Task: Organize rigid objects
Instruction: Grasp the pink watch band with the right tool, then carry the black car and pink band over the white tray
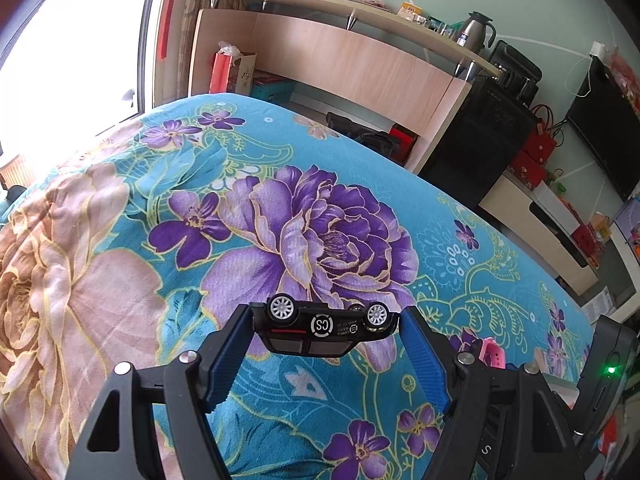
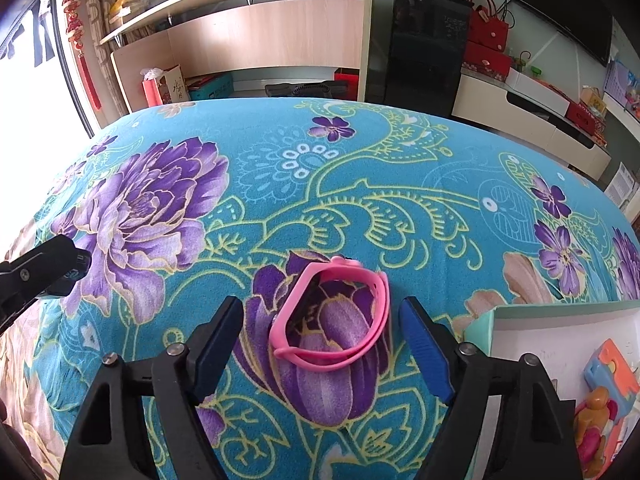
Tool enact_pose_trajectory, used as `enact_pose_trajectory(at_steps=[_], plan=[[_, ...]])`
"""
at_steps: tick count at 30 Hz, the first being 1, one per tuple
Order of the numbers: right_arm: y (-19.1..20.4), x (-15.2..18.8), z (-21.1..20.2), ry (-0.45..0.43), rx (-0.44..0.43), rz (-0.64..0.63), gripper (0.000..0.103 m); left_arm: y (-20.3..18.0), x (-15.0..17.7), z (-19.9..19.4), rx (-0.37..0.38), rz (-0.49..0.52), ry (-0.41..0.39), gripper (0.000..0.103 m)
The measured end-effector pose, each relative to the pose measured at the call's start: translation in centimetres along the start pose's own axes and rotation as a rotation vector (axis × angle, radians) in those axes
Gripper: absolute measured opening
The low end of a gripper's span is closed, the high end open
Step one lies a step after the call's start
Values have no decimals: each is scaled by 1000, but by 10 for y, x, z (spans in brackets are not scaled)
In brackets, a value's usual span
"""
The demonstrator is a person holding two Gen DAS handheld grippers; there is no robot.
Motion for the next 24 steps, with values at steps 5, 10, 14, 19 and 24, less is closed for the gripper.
enact_pose_trajectory(at_steps=[5,10,14,19,24], plan=[[-4,0,1,-5,10,13,65,0,0,0,1,-1,2,77],[-4,0,0,-10,15,16,63,0,2,3,-1,5,9,77],[-6,0,-1,-14,18,21,61,-1,2,4,-3,9,11,77],[-5,-3,-8,-30,14,21,60,-2,-1,-1,-2,14,-5,77],[-4,-13,-26,-73,10,19,60,-6,-2,-6,1,27,-20,77]])
Point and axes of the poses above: each gripper's, at about its wrist camera, not at the fingertips, and z roughly the way its jaws point, y to its left, x to its underside, the point moved 8 cm from there along z, roughly the way its jaws point, and after that the axes turned 4 degrees about -x, right-handed, at the moved point
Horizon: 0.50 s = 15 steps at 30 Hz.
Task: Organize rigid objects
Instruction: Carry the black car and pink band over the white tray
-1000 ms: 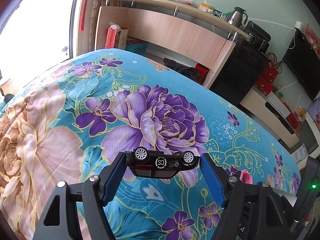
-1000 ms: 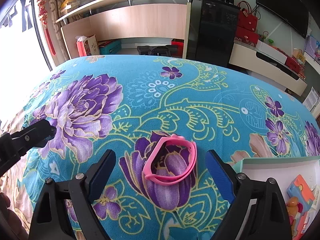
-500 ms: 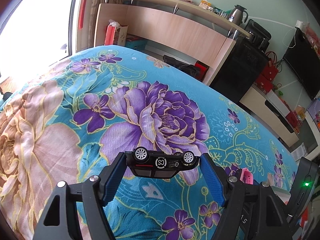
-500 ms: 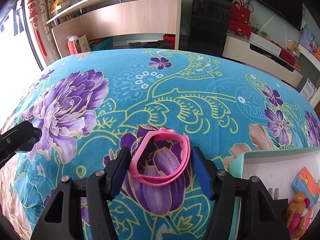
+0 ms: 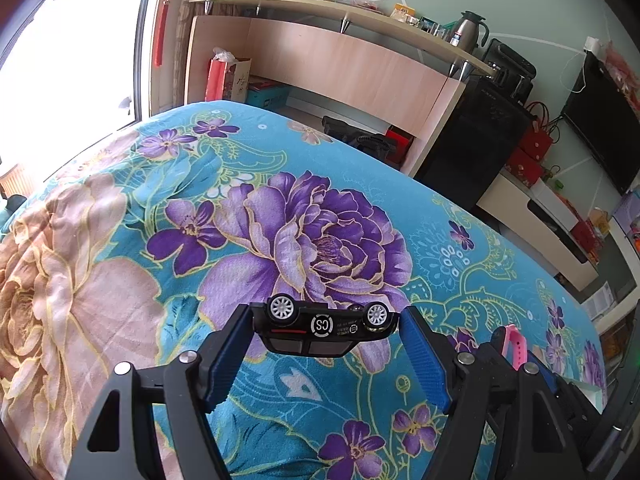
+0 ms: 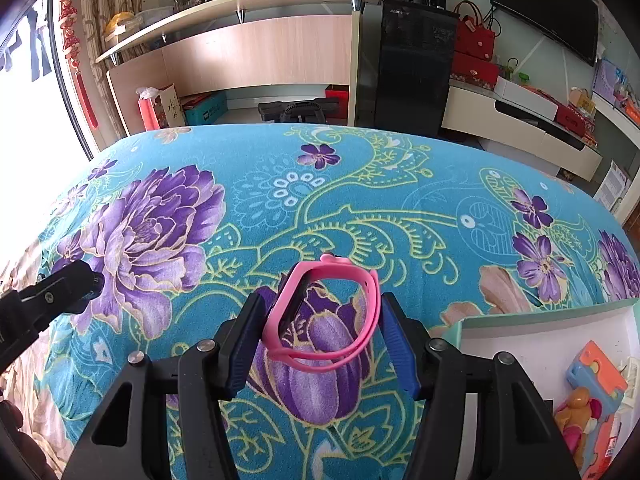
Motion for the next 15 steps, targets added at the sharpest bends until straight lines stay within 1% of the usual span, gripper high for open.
enact_pose_trajectory(at_steps=[6,15], plan=[[-1,-8,-24,-46,-4,0,60,-13,0,-13,18,40,-23,77],[-15,1,-57,-74,13,11,60,-44,9,-39,90,108,-49,77]])
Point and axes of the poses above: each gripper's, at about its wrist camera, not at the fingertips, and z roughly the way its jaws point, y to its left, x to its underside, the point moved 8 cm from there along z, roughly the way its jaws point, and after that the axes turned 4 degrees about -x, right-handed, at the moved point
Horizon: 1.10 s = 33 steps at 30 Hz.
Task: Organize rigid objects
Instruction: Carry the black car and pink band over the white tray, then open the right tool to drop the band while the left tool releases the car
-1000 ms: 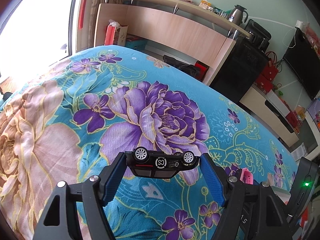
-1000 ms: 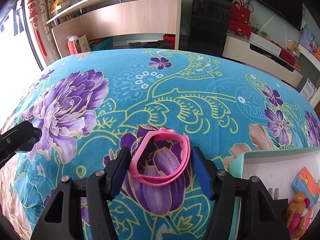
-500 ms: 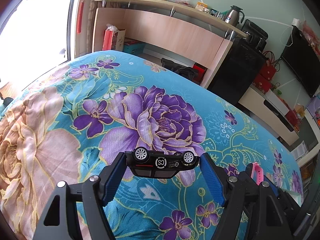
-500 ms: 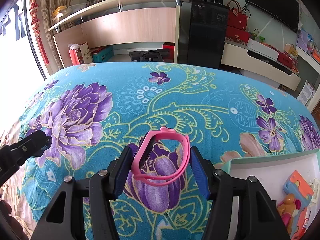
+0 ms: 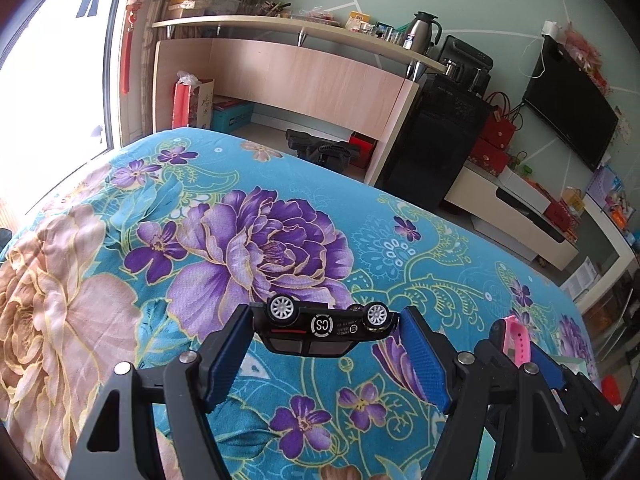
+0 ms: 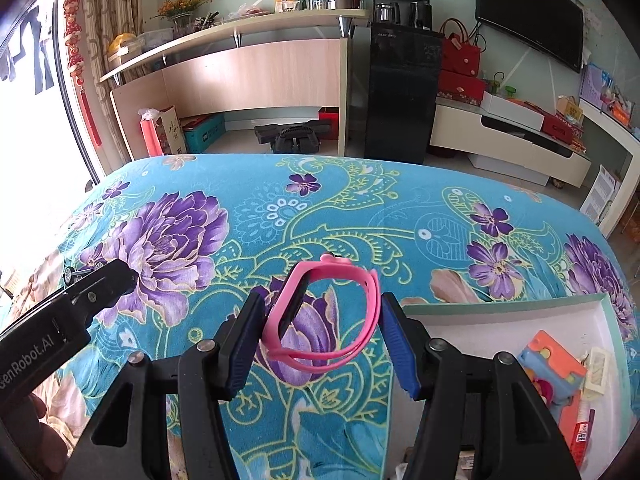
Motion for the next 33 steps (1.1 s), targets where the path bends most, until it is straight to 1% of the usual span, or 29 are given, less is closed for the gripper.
enact_pose_trajectory(at_steps=[4,7,12,15,17,24,28,33], plan=[[-14,4,-25,-33,18,13,60,-28,5,-17,46,68,-21,77],[-33,12,-45,-50,47,34,60,-52,14,-30,90,129,-31,77],[-71,30,-78,-69,102,91,60,-95,42,-49,171,238,-20,77],[-95,44,-92,-64,133,141,60,-119,61,-59,225,288,-3,77],[-110,56,-98,-49,154,163,60,-133,73,-64,247,324,9,77],[-153,103,-111,15,214,218,60,-165,111,-81,301,421,30,77],[-165,124,-108,59,218,240,60,-176,135,-79,303,467,56,77],[-173,142,-108,83,215,268,60,-181,150,-80,302,482,67,77]])
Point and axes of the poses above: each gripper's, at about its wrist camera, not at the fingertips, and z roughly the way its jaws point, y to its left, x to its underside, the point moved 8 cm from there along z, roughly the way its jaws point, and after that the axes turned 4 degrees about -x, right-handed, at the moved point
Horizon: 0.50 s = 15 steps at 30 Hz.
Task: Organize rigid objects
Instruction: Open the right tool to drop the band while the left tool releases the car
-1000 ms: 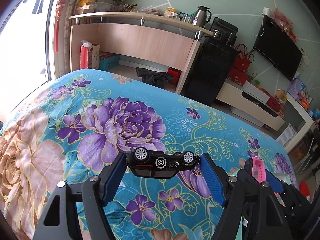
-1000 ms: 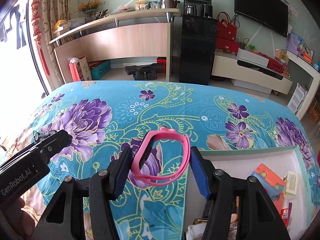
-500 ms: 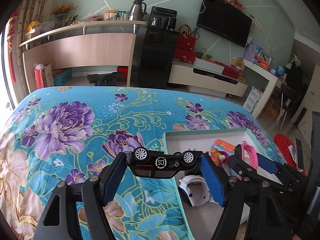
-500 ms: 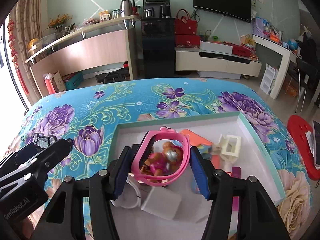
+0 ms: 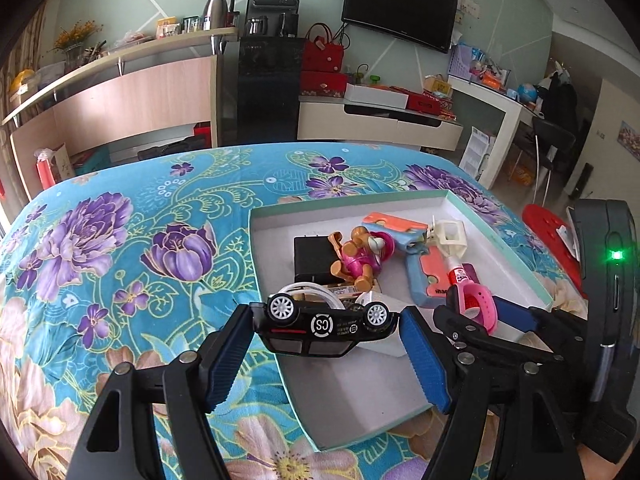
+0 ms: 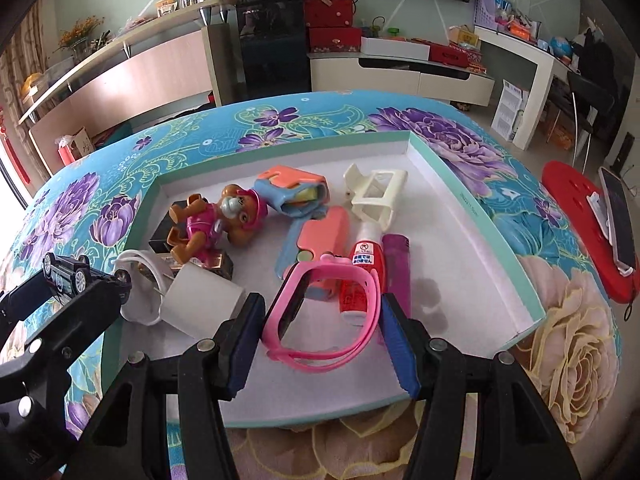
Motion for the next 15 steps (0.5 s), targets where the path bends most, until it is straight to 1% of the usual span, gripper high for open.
enact_pose_trajectory(at_steps=[4,8,11,15], plan=[[-4,6,2,10,10,-2,60,-2,9,9,-4,7,26,77],[-6,9,3,17,9,0,60,2,16,15,-7,-12,47,78],[-7,12,4,26,10,1,60,5,18,15,-1,-27,58,78],[-4,12,3,28,-13,2,60,7,18,8,-8,-27,52,78]])
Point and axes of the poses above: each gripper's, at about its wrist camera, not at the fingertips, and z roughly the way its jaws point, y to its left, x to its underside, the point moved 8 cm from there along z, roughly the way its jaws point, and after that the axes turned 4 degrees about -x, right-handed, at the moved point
